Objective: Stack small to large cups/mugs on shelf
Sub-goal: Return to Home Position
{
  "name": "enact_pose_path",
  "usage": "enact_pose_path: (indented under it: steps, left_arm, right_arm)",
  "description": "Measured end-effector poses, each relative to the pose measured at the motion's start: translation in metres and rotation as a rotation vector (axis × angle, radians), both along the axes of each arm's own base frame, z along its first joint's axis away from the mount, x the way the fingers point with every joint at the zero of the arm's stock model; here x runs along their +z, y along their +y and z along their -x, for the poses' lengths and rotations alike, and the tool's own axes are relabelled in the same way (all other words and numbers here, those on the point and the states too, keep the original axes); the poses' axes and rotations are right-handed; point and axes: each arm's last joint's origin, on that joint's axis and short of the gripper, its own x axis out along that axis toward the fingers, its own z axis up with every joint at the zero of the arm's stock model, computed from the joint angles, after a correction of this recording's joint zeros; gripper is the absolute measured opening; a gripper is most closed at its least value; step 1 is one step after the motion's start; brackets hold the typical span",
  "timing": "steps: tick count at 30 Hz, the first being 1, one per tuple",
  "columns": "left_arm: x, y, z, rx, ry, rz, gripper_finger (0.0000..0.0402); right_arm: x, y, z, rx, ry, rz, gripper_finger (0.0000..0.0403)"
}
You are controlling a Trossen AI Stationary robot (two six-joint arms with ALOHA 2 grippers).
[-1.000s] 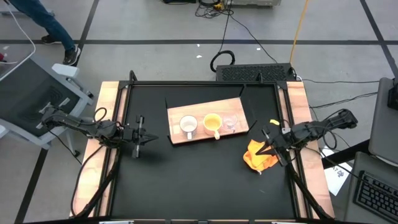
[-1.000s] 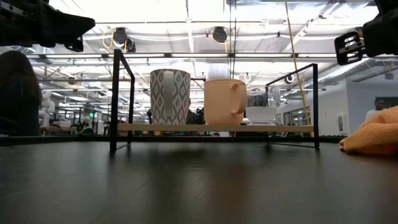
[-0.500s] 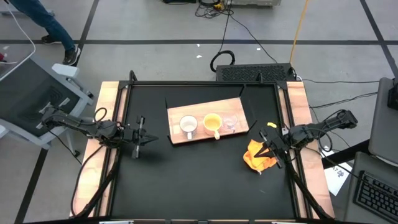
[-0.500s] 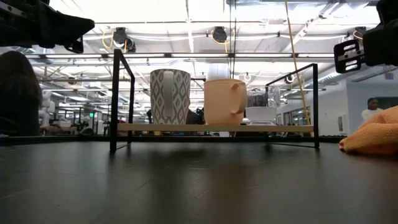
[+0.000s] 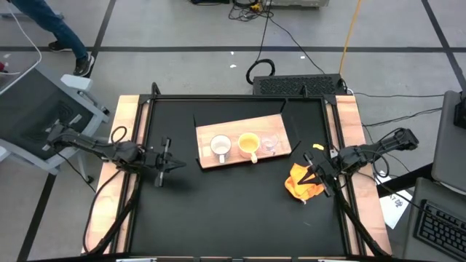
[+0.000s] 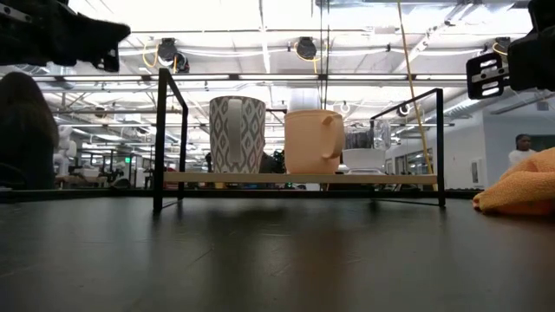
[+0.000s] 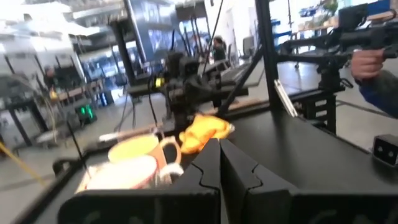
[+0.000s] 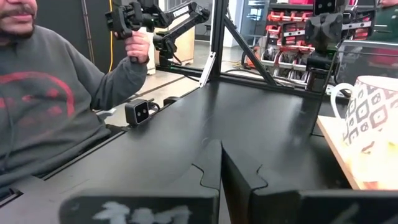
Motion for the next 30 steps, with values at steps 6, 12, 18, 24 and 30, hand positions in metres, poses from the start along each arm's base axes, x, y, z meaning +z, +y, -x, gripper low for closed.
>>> enact_pose_path:
  steps: [6,12,18,24,30]
  left_arm:
    - [0.003,0.001,0.001,0.019,-0.04,-0.045,0.0]
    - [0.003,0.002,0.002,0.047,-0.033,-0.049,0.0]
    - [0.009,0.002,0.004,0.046,-0.095,-0.023,0.0]
    - [0.01,0.004,0.008,0.067,-0.104,-0.022,0.0]
    - [0.009,0.006,0.014,0.076,-0.089,-0.021,0.0]
  right_arm:
    - [0.002,0.0,0.0,0.004,-0.018,-0.004,0.0]
    - [0.002,0.0,0.0,0.004,-0.012,-0.027,0.0]
    - [0.006,0.0,0.0,0.014,-0.055,-0.022,0.0]
    - [0.006,0.001,0.0,0.017,-0.062,-0.02,0.0]
    - [0.006,0.001,0.0,0.017,-0.066,-0.018,0.0]
